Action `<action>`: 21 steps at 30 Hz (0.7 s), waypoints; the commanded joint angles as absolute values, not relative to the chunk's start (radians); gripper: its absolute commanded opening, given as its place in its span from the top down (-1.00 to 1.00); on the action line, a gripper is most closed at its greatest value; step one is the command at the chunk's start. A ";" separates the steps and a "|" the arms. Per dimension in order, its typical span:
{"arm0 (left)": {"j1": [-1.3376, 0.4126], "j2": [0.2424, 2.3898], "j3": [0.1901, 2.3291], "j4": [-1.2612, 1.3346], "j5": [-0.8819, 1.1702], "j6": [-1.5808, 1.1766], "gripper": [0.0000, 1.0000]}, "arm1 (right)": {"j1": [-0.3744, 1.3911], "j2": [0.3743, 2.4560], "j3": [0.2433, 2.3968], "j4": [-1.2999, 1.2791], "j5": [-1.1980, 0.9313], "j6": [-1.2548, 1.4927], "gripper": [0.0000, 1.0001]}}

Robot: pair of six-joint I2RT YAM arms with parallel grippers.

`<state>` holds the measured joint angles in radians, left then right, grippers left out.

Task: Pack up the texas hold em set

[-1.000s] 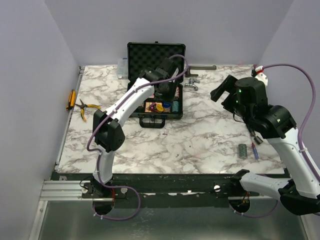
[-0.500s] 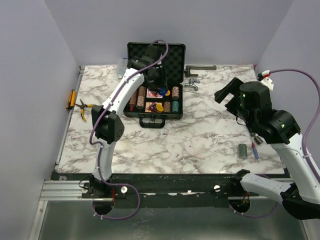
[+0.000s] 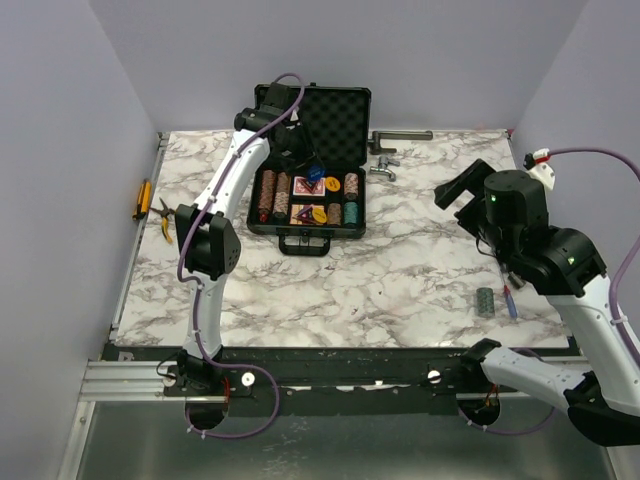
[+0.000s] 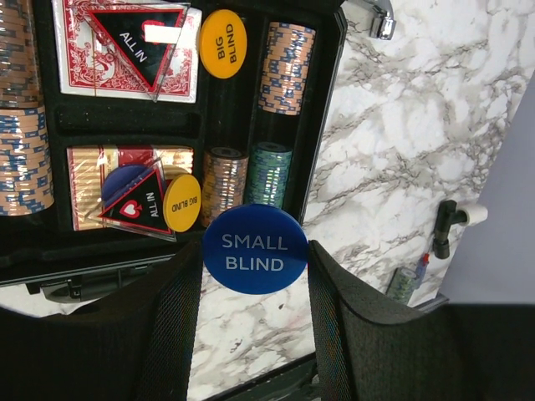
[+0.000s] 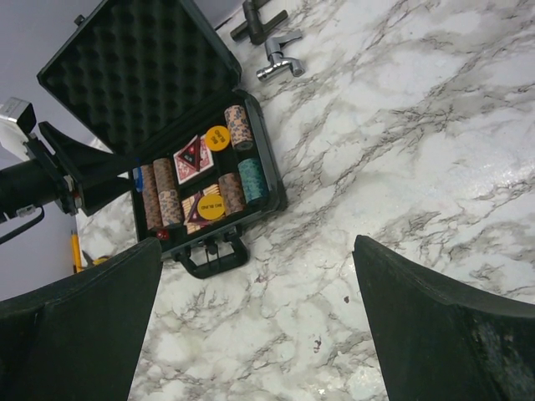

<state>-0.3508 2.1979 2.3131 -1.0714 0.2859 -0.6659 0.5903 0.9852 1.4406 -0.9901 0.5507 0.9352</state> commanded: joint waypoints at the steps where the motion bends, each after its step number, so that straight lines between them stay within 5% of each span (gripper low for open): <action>1: -0.338 2.215 2.334 -1.044 0.334 -0.711 0.15 | 0.598 0.973 1.423 -1.026 0.600 0.957 -1.00; 10: -0.321 2.220 2.333 -1.027 0.349 -0.739 -0.15 | 0.598 0.963 1.407 -1.030 0.613 0.977 -1.00; 18: -0.314 2.181 2.291 -1.012 0.348 -0.717 -0.73 | 0.598 0.966 1.393 -1.007 0.598 0.971 -1.00; 21: -0.315 2.127 2.268 -1.014 0.300 -0.700 -0.81 | 0.598 0.969 1.388 -0.999 0.589 0.965 -1.00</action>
<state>-0.3206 2.2066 2.2990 -1.0222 0.3294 -0.7204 0.5903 0.9741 1.4010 -0.9985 0.5682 0.9615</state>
